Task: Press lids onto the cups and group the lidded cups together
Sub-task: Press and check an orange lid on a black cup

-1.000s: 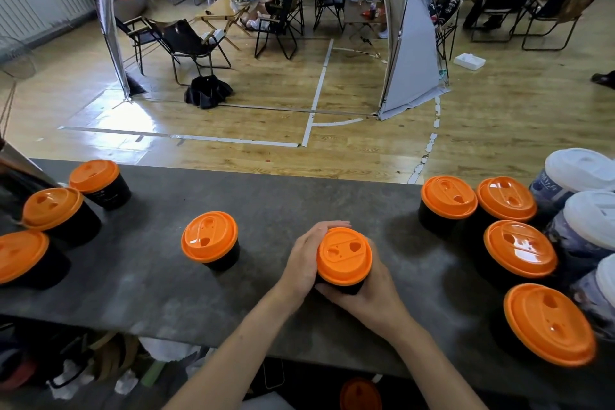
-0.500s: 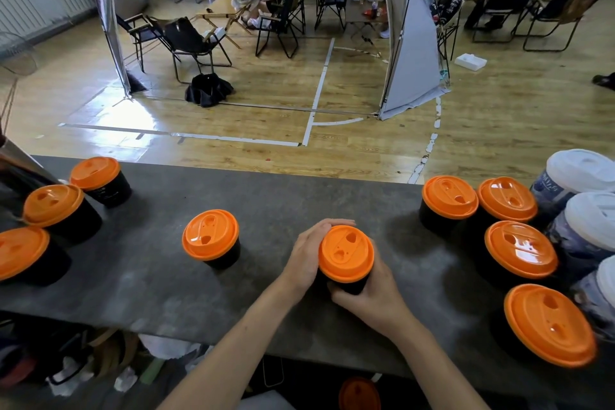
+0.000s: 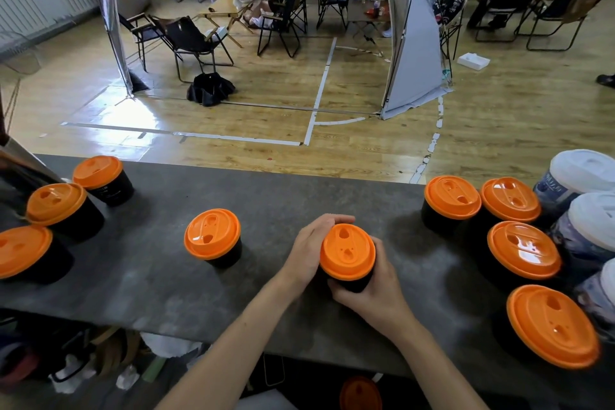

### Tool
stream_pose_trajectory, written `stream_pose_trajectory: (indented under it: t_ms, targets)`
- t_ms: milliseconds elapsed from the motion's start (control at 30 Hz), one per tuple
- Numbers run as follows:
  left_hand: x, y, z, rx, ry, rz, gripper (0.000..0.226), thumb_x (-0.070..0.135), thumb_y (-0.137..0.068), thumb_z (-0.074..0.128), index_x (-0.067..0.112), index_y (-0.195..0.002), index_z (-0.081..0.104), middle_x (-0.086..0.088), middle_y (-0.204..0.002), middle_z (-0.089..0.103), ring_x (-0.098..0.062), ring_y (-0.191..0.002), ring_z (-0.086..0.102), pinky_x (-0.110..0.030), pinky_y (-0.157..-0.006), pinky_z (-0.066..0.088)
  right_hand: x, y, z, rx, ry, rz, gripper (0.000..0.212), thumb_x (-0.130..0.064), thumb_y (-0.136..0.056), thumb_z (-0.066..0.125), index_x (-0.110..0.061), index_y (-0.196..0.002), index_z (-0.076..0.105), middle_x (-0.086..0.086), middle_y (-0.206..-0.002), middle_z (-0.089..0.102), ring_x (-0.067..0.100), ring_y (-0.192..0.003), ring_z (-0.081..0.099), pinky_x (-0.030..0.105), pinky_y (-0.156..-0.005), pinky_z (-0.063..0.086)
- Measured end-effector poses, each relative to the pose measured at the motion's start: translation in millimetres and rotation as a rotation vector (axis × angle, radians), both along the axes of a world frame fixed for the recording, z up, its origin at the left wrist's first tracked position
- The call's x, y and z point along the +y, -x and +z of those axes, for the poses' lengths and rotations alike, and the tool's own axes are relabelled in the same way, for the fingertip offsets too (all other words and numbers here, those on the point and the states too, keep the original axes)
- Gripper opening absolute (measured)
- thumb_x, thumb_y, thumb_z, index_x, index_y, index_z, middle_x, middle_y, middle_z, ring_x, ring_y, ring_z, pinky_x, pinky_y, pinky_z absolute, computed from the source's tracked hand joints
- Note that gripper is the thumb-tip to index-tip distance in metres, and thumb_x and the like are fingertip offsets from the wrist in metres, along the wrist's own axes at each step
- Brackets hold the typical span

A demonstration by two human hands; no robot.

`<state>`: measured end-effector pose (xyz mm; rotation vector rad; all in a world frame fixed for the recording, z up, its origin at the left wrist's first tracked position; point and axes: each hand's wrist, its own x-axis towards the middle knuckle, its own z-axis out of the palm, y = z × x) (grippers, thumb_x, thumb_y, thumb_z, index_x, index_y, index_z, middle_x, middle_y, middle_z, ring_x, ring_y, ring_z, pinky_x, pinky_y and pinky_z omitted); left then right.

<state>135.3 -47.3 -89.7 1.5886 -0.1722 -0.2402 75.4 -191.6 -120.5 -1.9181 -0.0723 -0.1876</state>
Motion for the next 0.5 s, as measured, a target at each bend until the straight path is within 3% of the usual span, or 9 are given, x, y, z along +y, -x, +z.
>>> stream_pose_trajectory:
  t_ms: [100,200,267,400,500]
  targets:
    - [-1,3,0,0.022,0.004,-0.028,0.044,0.028,-0.109,0.035,0.009,-0.117,0.074,-0.001,-0.116,0.076,-0.009,-0.109,0.069,-0.015,-0.092,0.049,3,0,3,-0.021,-0.008,0.017,0.078,-0.033,-0.065,0.092,-0.039,-0.129,0.046,-0.024,-0.12,0.058,0.003,-0.118,0.058,0.019,-0.097,0.047]
    - [-5,11,-3,0.009,0.042,0.058,0.046,0.033,-0.105,0.036,0.011,-0.115,0.075,0.0,-0.115,0.076,-0.012,-0.11,0.069,-0.016,-0.091,0.05,6,1,4,-0.032,-0.041,0.004,0.094,-0.04,-0.059,0.097,-0.029,-0.134,0.042,-0.02,-0.128,0.056,0.006,-0.122,0.057,0.016,-0.097,0.046]
    - [-8,17,-7,-0.022,0.06,0.14,0.048,0.036,-0.102,0.035,0.01,-0.114,0.074,-0.002,-0.113,0.076,-0.013,-0.108,0.07,-0.018,-0.09,0.05,6,2,6,-0.022,-0.04,-0.015,0.095,-0.045,-0.054,0.097,-0.036,-0.129,0.039,-0.026,-0.125,0.055,0.001,-0.12,0.056,0.011,-0.093,0.045]
    - [-10,23,-12,-0.06,0.072,0.195,0.045,0.035,-0.102,0.035,0.01,-0.114,0.071,-0.001,-0.109,0.076,-0.01,-0.103,0.07,-0.016,-0.087,0.051,4,2,2,-0.012,-0.02,-0.042,0.085,-0.03,-0.058,0.099,-0.038,-0.122,0.044,-0.025,-0.12,0.059,-0.004,-0.115,0.058,0.01,-0.091,0.044]
    - [-5,10,-7,-0.013,0.049,0.114,0.043,0.033,-0.104,0.038,0.01,-0.116,0.072,-0.001,-0.115,0.075,-0.01,-0.108,0.07,-0.017,-0.091,0.05,1,0,0,-0.027,-0.015,-0.035,0.081,-0.021,-0.061,0.095,-0.037,-0.126,0.049,-0.026,-0.119,0.062,-0.001,-0.115,0.06,0.012,-0.092,0.046]
